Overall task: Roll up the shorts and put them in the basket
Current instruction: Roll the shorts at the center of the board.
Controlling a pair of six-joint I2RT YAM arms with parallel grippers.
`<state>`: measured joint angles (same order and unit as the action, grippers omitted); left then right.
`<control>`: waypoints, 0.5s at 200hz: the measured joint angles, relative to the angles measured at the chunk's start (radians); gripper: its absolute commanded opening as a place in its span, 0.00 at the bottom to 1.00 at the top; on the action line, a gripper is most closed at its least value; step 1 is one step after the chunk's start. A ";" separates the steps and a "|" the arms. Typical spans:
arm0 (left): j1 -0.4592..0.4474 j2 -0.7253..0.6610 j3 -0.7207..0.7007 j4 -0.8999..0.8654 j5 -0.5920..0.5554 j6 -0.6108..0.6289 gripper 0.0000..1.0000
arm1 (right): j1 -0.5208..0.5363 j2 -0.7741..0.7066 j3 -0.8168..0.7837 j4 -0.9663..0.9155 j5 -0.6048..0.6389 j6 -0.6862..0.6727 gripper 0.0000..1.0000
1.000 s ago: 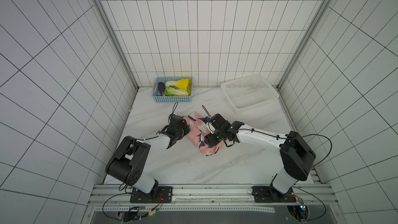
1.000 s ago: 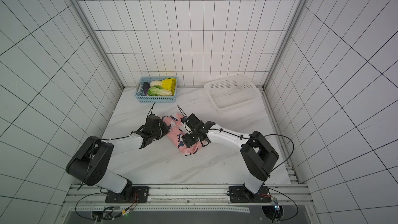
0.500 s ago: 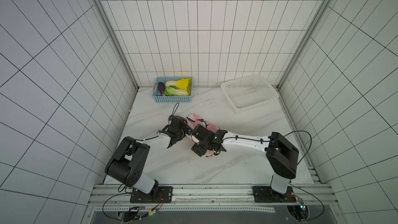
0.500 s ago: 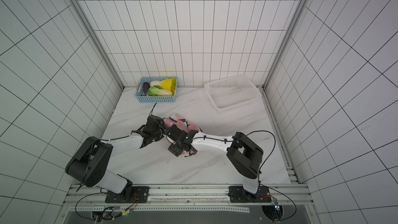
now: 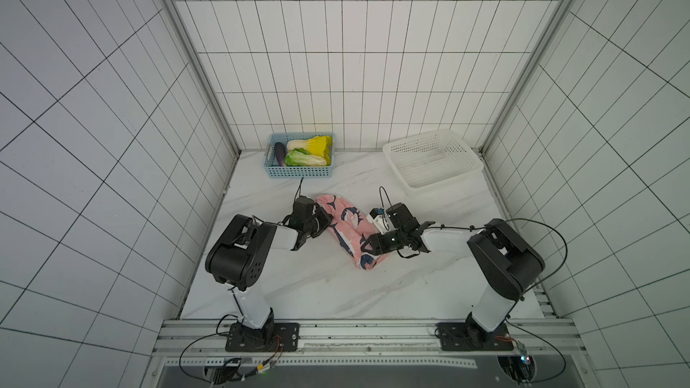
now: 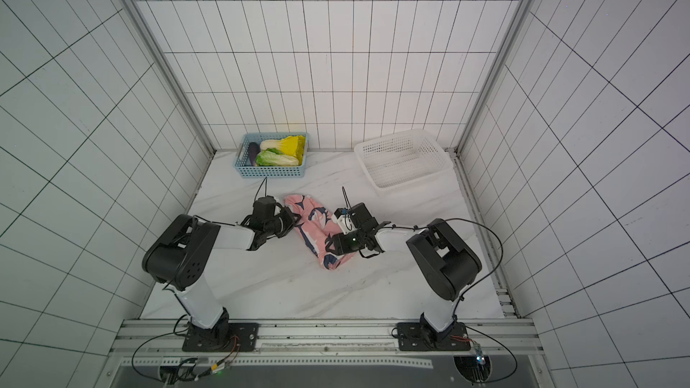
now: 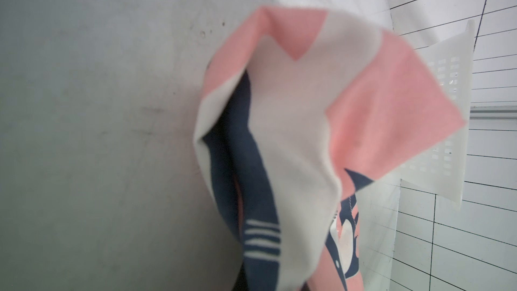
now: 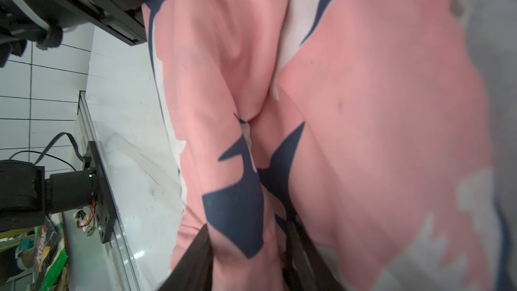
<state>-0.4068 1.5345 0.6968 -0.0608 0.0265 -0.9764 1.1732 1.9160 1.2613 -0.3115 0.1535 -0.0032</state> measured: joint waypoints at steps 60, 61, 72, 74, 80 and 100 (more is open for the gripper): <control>0.048 -0.138 0.006 -0.037 0.000 0.021 0.75 | -0.204 -0.061 -0.101 0.113 -0.403 0.161 0.04; 0.049 -0.145 0.005 -0.036 0.000 0.022 0.75 | -0.206 -0.061 -0.103 0.115 -0.407 0.163 0.04; 0.056 -0.186 0.005 -0.032 0.000 0.031 0.75 | -0.242 -0.061 -0.123 0.141 -0.464 0.196 0.04; 0.057 -0.192 0.005 -0.032 0.000 0.032 0.75 | -0.246 -0.061 -0.126 0.145 -0.470 0.199 0.03; 0.061 -0.207 0.003 -0.028 -0.001 0.036 0.75 | -0.258 -0.061 -0.134 0.162 -0.495 0.217 0.03; 0.066 -0.231 -0.023 -0.009 0.002 0.046 0.75 | -0.290 -0.061 -0.167 0.222 -0.580 0.273 0.04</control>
<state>-0.3412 1.3033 0.6735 -0.0696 0.0284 -0.9302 0.8833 1.8549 1.0943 -0.0895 -0.4267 0.2699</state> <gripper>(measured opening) 0.753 0.126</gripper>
